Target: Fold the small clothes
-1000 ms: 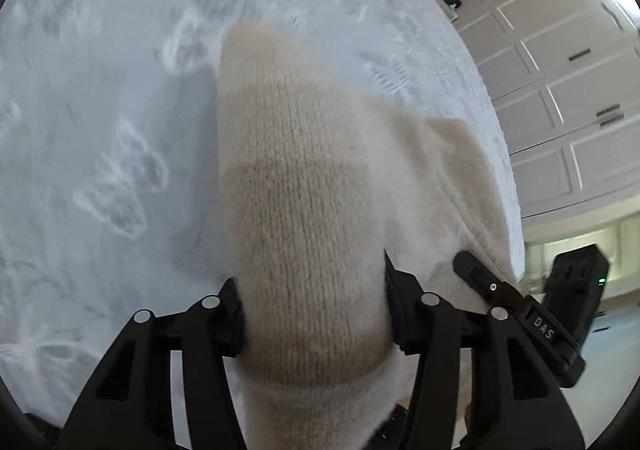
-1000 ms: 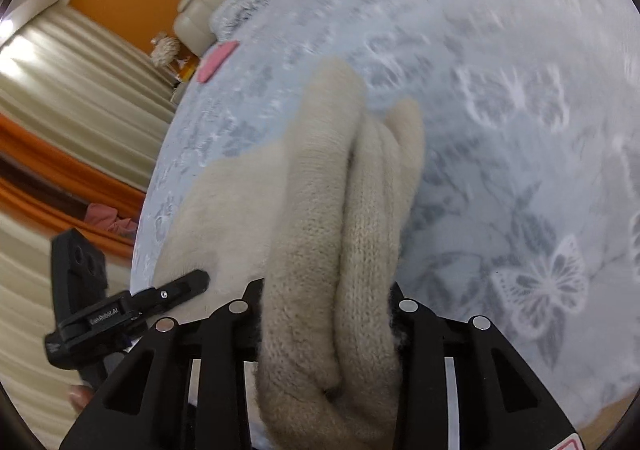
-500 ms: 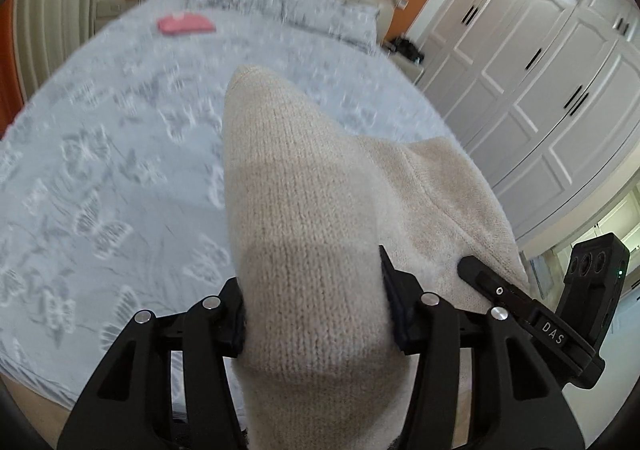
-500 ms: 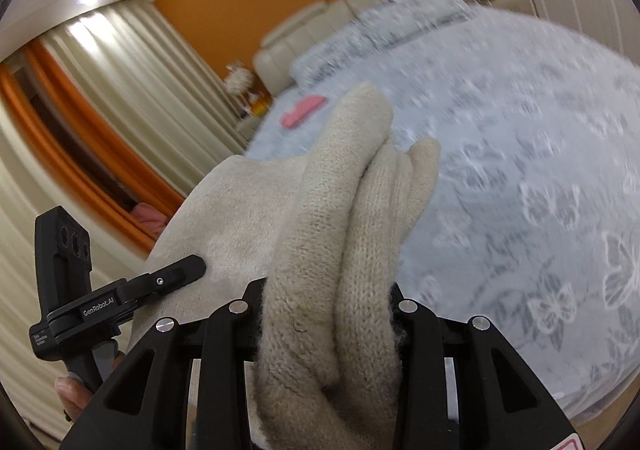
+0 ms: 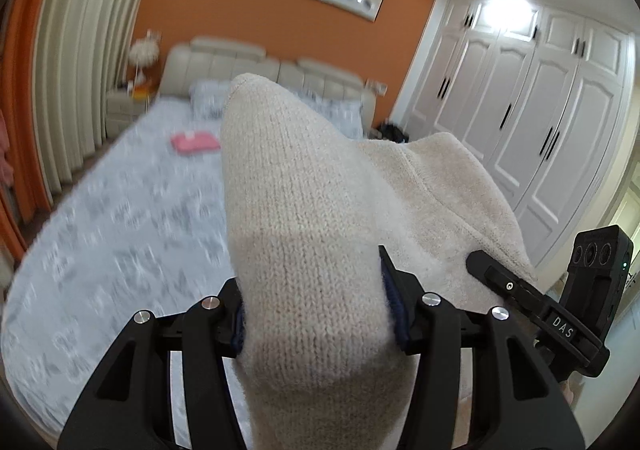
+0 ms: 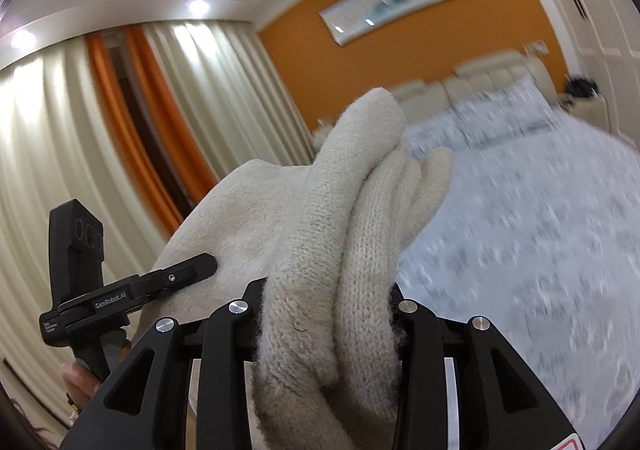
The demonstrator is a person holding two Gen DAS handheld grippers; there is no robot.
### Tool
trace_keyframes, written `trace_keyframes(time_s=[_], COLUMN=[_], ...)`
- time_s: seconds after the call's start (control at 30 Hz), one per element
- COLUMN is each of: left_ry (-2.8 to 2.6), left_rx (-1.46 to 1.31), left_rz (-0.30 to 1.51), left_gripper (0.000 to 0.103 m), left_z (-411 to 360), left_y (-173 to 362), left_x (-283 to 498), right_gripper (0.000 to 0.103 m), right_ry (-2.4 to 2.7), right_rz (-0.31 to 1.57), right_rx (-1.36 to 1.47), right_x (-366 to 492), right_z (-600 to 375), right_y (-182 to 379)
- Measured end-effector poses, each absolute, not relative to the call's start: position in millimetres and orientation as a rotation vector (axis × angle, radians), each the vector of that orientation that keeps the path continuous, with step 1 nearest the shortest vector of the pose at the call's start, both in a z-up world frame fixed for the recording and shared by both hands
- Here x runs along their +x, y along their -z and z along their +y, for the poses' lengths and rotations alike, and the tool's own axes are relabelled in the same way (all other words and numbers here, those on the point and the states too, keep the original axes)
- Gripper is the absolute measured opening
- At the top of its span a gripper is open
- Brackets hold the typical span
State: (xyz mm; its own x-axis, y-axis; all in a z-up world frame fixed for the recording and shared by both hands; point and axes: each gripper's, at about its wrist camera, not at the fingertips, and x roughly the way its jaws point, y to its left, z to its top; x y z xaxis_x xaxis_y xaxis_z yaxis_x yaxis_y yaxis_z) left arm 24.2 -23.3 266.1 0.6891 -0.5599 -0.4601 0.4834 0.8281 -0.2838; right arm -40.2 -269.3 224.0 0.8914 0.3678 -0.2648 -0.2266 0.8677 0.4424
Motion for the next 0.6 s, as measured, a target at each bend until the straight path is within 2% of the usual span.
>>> trace_keyframes(time_s=[0.23, 0.33, 0.47, 0.6], left_ry=[0.573, 0.575, 0.559, 0.547], left_rx=[-0.14, -0.156, -0.169, -0.235], left_rz=[0.341, 0.294, 0.337, 0.502], left_gripper=[0.053, 0.057, 0.06, 0.06], left_z=[11.9, 22.1, 25.8, 24.7], left_y=[-335.0, -339.8, -303.5, -205.9], left_x=[14.3, 20.4, 57.3, 119.2], right_gripper=[0.033, 0.034, 0.034, 0.035], right_ry=[-0.405, -0.421, -0.401, -0.373], right_rz=[0.179, 0.159, 0.225, 0.376], right_rx=[0.338, 0.335, 0.348, 0.413], right_x=[-33.8, -22.2, 17.8, 71.7], right_z=[-240.7, -234.6, -233.5, -241.6], right_y=[-295.1, -302.3, -265.5, -176.3])
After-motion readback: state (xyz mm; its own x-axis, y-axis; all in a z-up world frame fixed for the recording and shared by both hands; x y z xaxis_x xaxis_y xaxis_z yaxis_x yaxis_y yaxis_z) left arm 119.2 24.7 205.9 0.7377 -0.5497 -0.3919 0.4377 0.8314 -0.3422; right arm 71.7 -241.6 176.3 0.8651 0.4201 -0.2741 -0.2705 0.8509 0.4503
